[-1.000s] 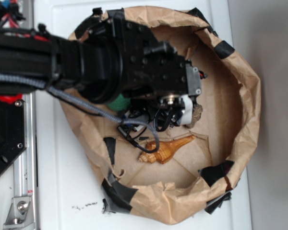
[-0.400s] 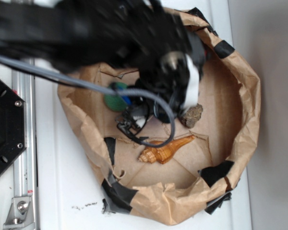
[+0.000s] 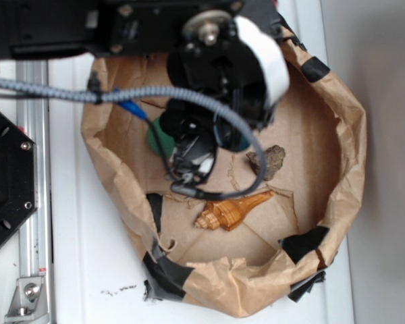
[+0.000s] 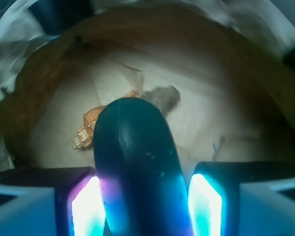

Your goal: Grab the plastic pickle.

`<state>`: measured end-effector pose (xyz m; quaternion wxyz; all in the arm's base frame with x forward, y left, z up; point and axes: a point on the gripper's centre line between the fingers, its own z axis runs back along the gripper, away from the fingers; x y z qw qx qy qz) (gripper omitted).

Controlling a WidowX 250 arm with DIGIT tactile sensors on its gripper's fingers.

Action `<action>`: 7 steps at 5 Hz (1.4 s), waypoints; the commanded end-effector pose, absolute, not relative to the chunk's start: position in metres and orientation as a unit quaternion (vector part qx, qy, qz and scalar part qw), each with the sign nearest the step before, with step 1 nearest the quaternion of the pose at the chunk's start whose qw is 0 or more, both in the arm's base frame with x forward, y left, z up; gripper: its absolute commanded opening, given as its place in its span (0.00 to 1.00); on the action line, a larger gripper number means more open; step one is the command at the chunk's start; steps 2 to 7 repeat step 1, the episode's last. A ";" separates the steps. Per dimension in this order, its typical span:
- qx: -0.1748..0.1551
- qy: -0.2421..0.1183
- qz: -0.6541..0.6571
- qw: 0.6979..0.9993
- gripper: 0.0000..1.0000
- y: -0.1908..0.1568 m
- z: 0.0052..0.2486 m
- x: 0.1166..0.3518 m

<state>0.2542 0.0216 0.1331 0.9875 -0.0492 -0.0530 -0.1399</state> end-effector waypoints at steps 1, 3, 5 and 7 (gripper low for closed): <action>-0.065 -0.026 -0.025 0.997 0.00 0.016 0.152 0.266; -0.065 -0.026 -0.025 0.997 0.00 0.016 0.152 0.266; -0.065 -0.026 -0.025 0.997 0.00 0.016 0.152 0.266; -0.065 -0.026 -0.025 0.997 0.00 0.016 0.152 0.266</action>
